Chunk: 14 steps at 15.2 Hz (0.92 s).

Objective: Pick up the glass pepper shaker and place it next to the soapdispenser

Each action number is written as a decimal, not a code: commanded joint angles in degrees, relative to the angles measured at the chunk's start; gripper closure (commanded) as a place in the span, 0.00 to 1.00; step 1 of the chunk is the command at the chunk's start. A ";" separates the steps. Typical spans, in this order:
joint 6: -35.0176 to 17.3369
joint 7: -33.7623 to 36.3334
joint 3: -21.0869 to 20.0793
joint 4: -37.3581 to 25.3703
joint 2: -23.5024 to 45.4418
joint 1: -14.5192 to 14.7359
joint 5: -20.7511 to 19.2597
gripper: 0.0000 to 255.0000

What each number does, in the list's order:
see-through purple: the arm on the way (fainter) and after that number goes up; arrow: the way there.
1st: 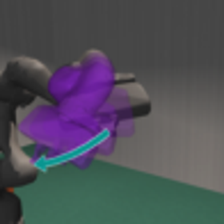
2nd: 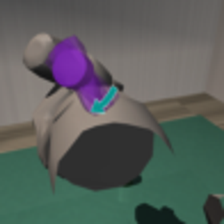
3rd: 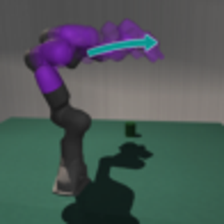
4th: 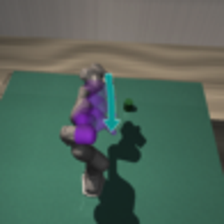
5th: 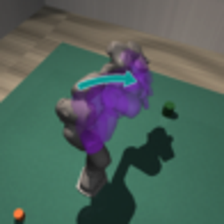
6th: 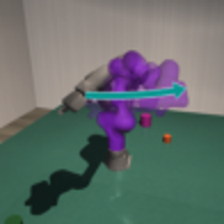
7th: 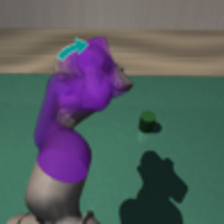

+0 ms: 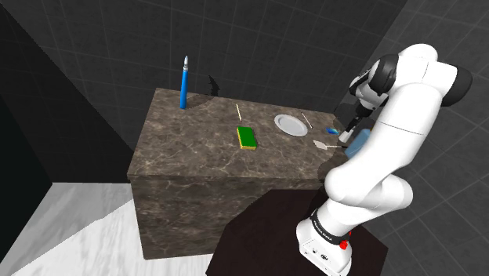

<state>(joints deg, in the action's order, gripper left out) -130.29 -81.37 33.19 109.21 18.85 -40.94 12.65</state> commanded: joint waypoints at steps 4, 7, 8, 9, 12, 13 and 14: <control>2.96 1.18 0.80 -0.95 -2.40 0.77 -1.84 0.00; 5.71 2.16 1.34 -2.08 -4.38 1.32 -3.35 0.00; 5.70 2.16 1.34 -2.08 -4.38 1.32 -3.36 0.00; 5.70 2.16 1.33 -2.08 -4.38 1.32 -3.36 0.00; 5.71 2.16 1.33 -2.08 -4.38 1.32 -3.35 0.00; 5.71 2.16 1.33 -2.08 -4.38 1.32 -3.35 0.00; 5.71 2.16 1.33 -2.08 -4.38 1.32 -3.35 0.00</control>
